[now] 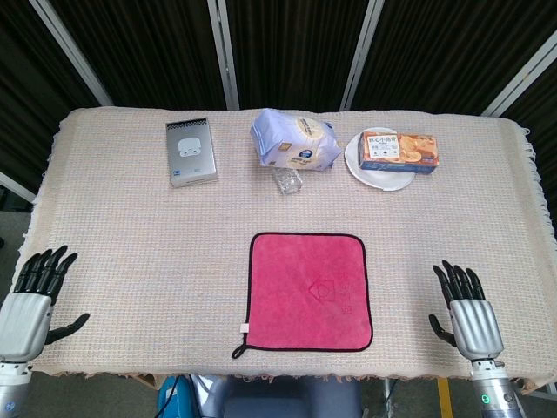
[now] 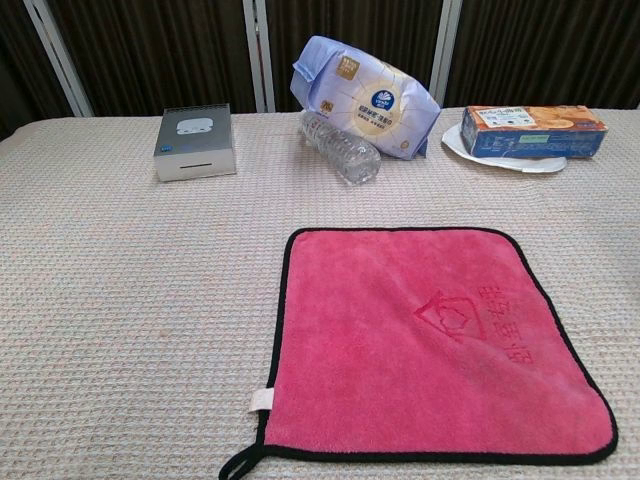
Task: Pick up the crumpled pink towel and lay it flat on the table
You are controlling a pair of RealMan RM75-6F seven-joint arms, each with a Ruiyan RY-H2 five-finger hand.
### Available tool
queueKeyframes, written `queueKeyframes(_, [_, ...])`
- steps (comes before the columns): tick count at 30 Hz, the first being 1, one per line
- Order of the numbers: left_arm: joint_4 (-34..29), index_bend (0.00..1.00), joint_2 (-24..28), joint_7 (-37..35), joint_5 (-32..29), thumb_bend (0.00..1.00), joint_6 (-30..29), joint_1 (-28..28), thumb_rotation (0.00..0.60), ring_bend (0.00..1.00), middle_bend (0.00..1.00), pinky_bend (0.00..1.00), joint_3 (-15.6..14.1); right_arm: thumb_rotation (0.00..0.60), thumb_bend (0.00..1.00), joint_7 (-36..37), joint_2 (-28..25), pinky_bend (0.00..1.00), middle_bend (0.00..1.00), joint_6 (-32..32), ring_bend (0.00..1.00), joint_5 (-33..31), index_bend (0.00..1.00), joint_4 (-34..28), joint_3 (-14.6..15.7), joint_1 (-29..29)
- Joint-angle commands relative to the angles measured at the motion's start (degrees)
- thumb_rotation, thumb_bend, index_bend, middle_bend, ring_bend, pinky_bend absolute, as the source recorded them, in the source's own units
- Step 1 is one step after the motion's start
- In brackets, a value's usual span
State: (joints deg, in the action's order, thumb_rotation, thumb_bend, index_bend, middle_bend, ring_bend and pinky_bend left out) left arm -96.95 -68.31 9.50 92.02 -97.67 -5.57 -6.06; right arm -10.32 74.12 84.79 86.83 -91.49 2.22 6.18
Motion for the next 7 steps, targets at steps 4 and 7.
queueKeyframes(4, [3.56, 0.03, 0.7, -2.6, -1.98, 0.11, -0.82, 2.98, 0.6, 0.0, 0.0, 0.0, -0.28, 0.6, 0.33, -0.34, -0.53, 0.0, 0.0, 3.89, 0.0, 3.15, 0.0, 1.66, 0.84, -1.99])
queueKeyframes(7, [4.53, 0.03, 1.06, -4.46, -3.24, 0.11, -0.6, 3.62, 0.6, 0.0, 0.0, 0.0, 0.43, 0.6, 0.33, 0.12, 0.13, 0.0, 0.0, 5.87, 0.0, 3.55, 0.0, 2.55, 0.14, -2.83])
